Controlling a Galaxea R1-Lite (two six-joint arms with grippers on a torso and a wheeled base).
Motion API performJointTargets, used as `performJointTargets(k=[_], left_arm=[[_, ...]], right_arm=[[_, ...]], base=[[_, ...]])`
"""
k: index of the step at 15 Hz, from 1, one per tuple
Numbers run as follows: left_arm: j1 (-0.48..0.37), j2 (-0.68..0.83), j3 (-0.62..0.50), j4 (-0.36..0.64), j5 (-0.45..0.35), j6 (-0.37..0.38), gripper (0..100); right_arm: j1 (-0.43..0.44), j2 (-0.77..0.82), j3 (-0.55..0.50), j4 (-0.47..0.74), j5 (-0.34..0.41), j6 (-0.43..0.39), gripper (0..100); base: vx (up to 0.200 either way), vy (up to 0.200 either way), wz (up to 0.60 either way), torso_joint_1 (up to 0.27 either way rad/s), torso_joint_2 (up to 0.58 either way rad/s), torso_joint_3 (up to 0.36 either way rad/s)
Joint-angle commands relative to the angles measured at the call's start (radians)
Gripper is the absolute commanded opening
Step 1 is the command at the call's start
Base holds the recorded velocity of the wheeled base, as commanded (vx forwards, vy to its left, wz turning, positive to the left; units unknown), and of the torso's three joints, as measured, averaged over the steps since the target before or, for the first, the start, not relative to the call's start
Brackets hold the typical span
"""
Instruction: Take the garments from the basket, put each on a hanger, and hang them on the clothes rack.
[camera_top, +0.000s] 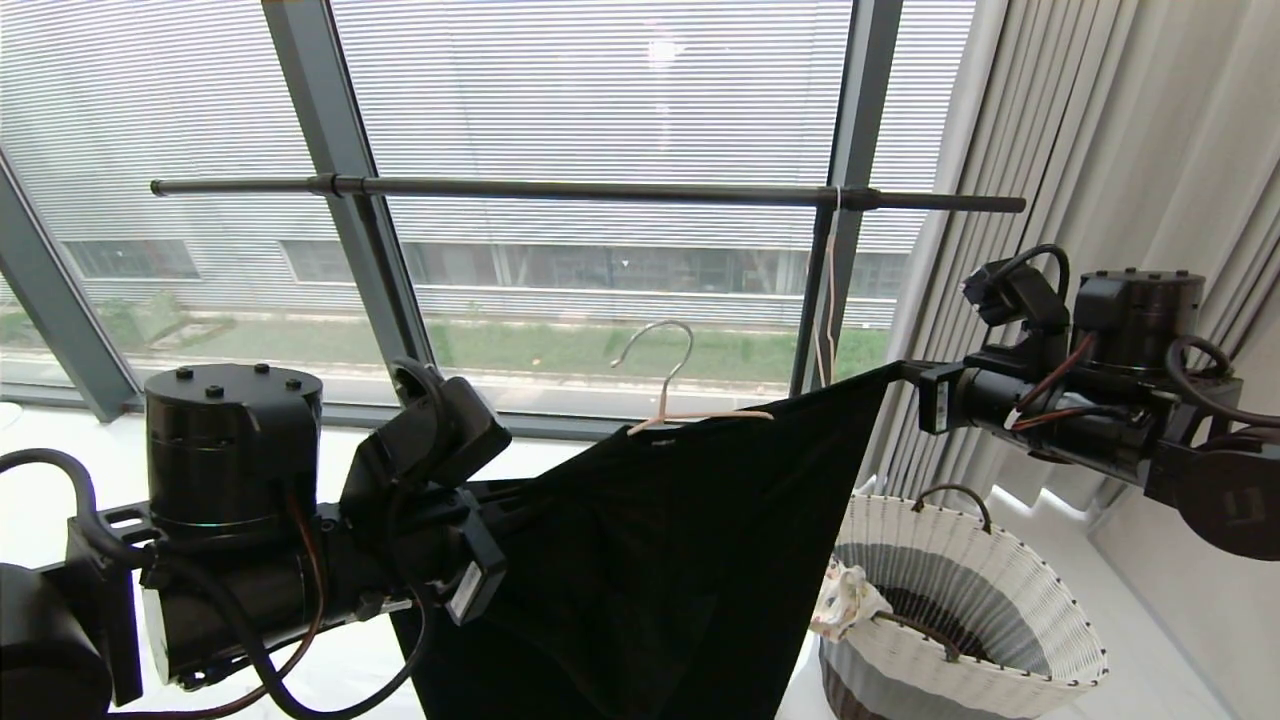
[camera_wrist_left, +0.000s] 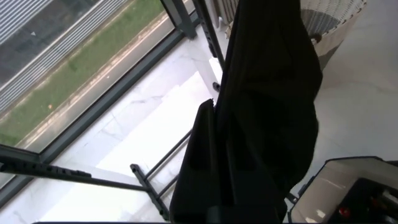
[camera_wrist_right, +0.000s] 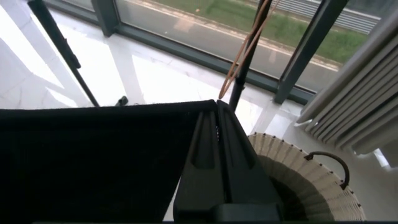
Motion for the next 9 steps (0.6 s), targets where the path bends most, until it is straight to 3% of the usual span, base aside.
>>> performJointTargets(k=[1,4,6,9], left_arm=[[0.004,0.028,0.002,-0.003,0.009,-0.001,0],[0.006,0.045,0.001,-0.003,0.025,0.001,0],[0.024,0.069,-0.002,-0.003,0.083,-0.002,0],[0.072,0.103,-0.037,-0.003,0.089,-0.007,0]], right_arm=[[0.001,-0.03,0.0,0.019,0.012,-0.001,0],[0.006,-0.043,0.001,0.027,0.018,-0.004,0],[0.024,-0.078,0.015,0.028,0.042,-0.007,0],[0.052,-0.149,0.086,0.042,0.068,-0.047,0]], base=[[0.0,0.0,0.0,0.0,0.0,0.0],[0.0,0.0,0.0,0.0,0.0,0.0],[0.0,0.0,0.0,0.0,0.0,0.0],[0.0,0.0,0.0,0.0,0.0,0.0]])
